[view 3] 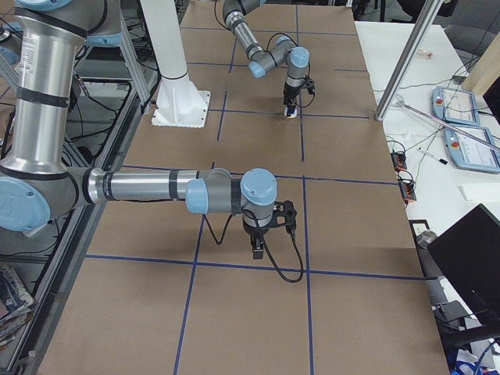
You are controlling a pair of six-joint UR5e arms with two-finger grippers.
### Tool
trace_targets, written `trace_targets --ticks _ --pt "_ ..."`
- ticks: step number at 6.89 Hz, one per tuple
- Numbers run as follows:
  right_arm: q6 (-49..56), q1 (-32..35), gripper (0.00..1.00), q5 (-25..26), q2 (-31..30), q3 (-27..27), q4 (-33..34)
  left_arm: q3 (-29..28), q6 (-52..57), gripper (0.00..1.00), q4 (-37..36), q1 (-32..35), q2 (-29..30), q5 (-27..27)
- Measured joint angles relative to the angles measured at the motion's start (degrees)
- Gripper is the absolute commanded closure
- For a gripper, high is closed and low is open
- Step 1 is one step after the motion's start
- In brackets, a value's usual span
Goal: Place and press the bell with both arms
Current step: 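Release the bell and withdraw the left gripper away from it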
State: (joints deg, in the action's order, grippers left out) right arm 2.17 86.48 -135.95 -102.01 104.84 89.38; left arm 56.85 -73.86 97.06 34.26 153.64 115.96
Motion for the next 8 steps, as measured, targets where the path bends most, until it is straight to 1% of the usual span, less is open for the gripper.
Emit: trace_targets --ticks 3,4,5,6,7,8 --pt "-0.15 -0.01 0.00 -0.62 0.23 1.12 -0.02 5.90 1.11 0.00 -1.77 2.34 -0.86 0.29" --pt "-0.10 -0.08 0.00 -0.82 0.28 1.60 -0.05 10.26 3.18 0.00 -3.59 3.49 -3.99 0.36" --pt "-0.05 -0.19 0.00 -1.01 0.33 1.99 -0.12 17.61 7.63 0.00 -5.13 4.84 -10.50 0.42" --pt "-0.05 -0.35 0.00 -1.34 1.04 2.26 -0.16 26.59 13.85 0.00 -5.91 6.81 -19.07 0.47" --pt "-0.18 -1.01 0.00 -1.80 2.78 2.37 -0.03 35.27 20.72 0.00 -6.25 9.43 -27.55 0.69" --pt "-1.63 -2.71 0.00 -2.24 5.23 2.38 0.23 42.98 27.30 0.00 -6.78 12.83 -36.07 2.17"
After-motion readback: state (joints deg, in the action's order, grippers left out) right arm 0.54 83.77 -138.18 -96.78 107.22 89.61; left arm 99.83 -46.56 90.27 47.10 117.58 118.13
